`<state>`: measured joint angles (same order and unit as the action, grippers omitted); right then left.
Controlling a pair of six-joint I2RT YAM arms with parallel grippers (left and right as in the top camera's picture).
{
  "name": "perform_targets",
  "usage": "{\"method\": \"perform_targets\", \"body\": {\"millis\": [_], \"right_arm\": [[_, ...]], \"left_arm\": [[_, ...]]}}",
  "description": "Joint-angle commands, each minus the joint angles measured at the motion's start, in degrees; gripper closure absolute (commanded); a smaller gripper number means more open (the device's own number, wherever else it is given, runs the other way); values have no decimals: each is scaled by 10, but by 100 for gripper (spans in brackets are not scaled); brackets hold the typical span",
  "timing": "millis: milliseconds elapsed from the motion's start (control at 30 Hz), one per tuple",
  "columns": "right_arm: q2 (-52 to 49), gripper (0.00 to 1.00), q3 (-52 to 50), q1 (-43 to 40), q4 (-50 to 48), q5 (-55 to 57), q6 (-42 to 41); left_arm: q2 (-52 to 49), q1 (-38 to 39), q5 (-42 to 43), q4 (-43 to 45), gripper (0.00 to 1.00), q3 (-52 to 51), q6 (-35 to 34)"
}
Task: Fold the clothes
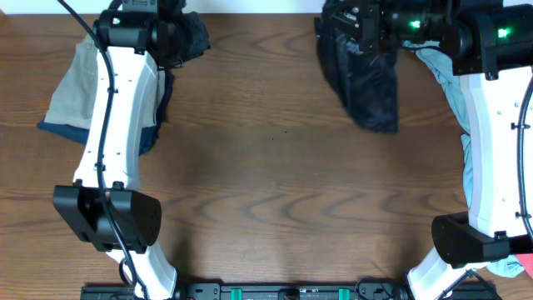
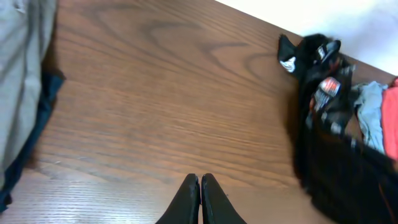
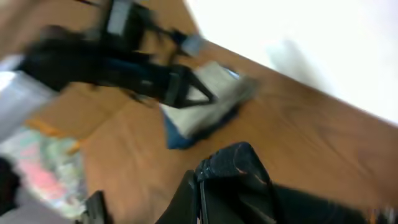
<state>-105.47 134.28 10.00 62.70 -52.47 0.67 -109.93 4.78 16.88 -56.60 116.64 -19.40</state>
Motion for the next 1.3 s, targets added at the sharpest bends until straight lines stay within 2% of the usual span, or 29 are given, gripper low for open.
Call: {"method": "perform_targets", "body": {"millis": [0, 67, 267, 400, 500, 667, 767, 800, 1000, 1267], "right_arm": [[17, 99, 3, 7, -35, -162, 22], [17, 99, 3, 13, -71, -199, 15], [17, 99, 3, 52, -161, -193, -24], [17, 99, 3, 76, -135, -98, -23], [16, 99, 3, 77, -54, 66, -23], [16, 99, 3, 52, 123, 495, -26], [16, 99, 3, 19, 173, 745, -79], [16, 99, 3, 10, 177, 774, -85], [16, 99, 3, -46, 176, 779, -87], [16, 99, 3, -58, 155, 801, -101]], "left_arm": [[-3, -13, -13, -2, 94, -2, 10], [-3, -16, -13, -2, 94, -2, 10], [-3, -20, -13, -2, 94, -2, 10], [-3, -20, -13, -2, 94, -2, 10], [-3, -20, -13, -2, 94, -2, 10], [-3, -20, -13, -16, 94, -2, 10], [-3, -19, -13, -32, 94, -2, 9], [-3, -18, -13, -37, 94, -2, 9], [-3, -9, -9, -65, 94, -2, 9], [-6, 26, -9, -97, 94, -2, 9]]}}
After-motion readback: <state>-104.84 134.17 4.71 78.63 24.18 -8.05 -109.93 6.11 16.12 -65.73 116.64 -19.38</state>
